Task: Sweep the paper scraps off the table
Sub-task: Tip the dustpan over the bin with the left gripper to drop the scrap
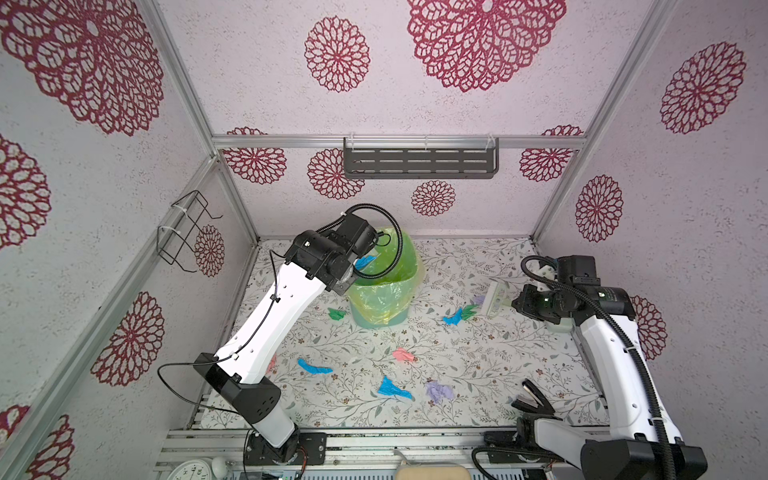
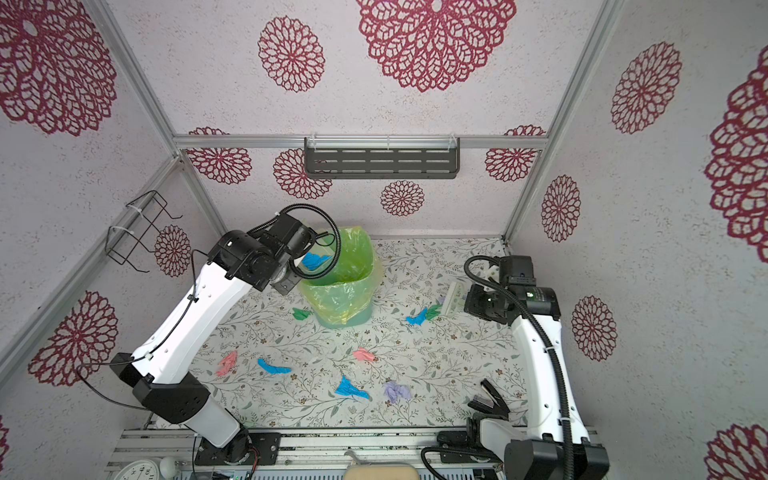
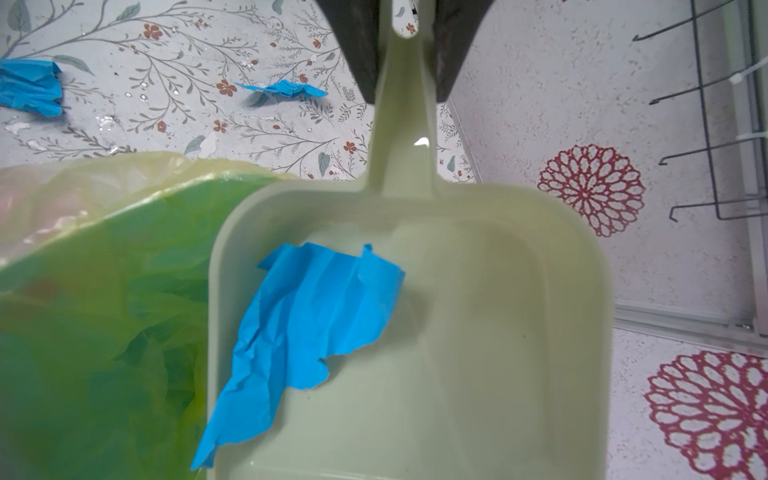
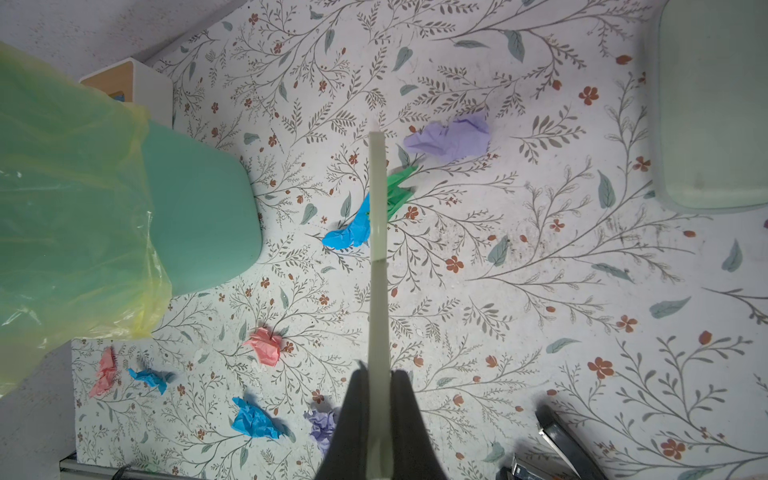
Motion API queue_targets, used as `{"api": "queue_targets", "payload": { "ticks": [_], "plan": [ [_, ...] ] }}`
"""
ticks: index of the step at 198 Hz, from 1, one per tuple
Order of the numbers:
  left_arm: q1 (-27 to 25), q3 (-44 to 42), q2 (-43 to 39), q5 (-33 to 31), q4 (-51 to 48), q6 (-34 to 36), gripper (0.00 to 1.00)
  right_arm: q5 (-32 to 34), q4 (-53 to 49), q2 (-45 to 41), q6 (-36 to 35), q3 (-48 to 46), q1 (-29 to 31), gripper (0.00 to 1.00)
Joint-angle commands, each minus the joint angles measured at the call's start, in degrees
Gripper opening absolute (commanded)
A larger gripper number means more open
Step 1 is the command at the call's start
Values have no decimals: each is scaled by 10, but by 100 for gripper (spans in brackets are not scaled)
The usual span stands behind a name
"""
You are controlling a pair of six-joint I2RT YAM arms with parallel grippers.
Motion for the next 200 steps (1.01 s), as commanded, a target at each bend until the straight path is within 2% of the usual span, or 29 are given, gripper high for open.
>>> {"api": "queue_targets", "payload": {
  "ticks": [1, 47, 93, 130, 200],
  "plan": [
    [-26, -5, 21, -49, 13, 36, 5, -15, 6, 1, -9, 0, -2, 0],
    [-59, -31, 21, -169, 64, 109, 5, -21, 3, 7, -8, 5, 1, 0],
    [-101, -138, -26, -281, 186, 237, 5, -25, 5, 17, -8, 11, 10, 0],
    [-112, -192, -52, -314, 257, 307, 6, -30, 10, 24, -6, 13, 15, 0],
    [-107, -206, -60, -329, 285, 328, 7, -29, 7, 19, -7, 10, 16, 0]
  ]
}}
